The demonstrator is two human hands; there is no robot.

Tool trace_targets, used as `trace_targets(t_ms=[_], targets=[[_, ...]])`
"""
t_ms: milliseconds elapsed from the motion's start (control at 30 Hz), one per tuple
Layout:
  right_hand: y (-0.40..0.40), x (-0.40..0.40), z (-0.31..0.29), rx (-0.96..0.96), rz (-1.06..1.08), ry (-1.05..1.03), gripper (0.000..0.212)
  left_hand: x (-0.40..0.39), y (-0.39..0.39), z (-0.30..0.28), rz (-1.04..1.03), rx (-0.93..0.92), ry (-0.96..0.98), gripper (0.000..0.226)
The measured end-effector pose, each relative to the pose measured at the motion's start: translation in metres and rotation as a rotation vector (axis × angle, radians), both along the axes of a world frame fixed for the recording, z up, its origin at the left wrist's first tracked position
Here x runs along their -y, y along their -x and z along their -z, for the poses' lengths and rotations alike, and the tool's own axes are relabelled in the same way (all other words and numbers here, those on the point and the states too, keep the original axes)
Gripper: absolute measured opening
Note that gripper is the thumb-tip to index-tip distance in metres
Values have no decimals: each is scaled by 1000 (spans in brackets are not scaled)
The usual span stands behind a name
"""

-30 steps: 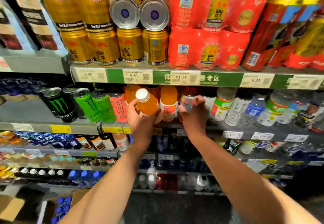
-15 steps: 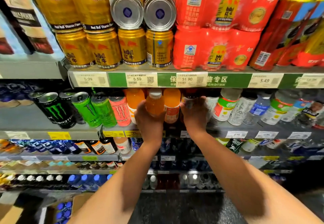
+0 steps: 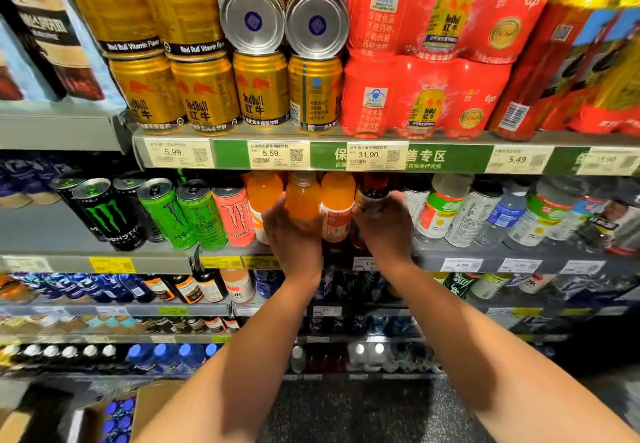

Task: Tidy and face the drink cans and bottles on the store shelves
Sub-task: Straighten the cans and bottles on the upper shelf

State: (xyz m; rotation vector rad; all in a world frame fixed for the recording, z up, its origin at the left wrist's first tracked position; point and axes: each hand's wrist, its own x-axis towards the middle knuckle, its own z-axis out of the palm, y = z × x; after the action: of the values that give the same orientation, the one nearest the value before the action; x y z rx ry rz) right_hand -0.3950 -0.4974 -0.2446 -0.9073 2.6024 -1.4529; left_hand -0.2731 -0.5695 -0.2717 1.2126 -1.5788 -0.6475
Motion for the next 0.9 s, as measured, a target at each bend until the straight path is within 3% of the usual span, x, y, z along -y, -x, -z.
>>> trace_targets(t_ms=[300,600,900], targets=[[-10,-18,-1,91,-18,56,24,-2,-6,0,21,19,13,83],[-11,-60,-7,382,-14,422,49,-5,-3,4,-8,-87,12,65],[13,-110,-21,425,-17,574,54,-58,35,-9,258,-213,-110,44]])
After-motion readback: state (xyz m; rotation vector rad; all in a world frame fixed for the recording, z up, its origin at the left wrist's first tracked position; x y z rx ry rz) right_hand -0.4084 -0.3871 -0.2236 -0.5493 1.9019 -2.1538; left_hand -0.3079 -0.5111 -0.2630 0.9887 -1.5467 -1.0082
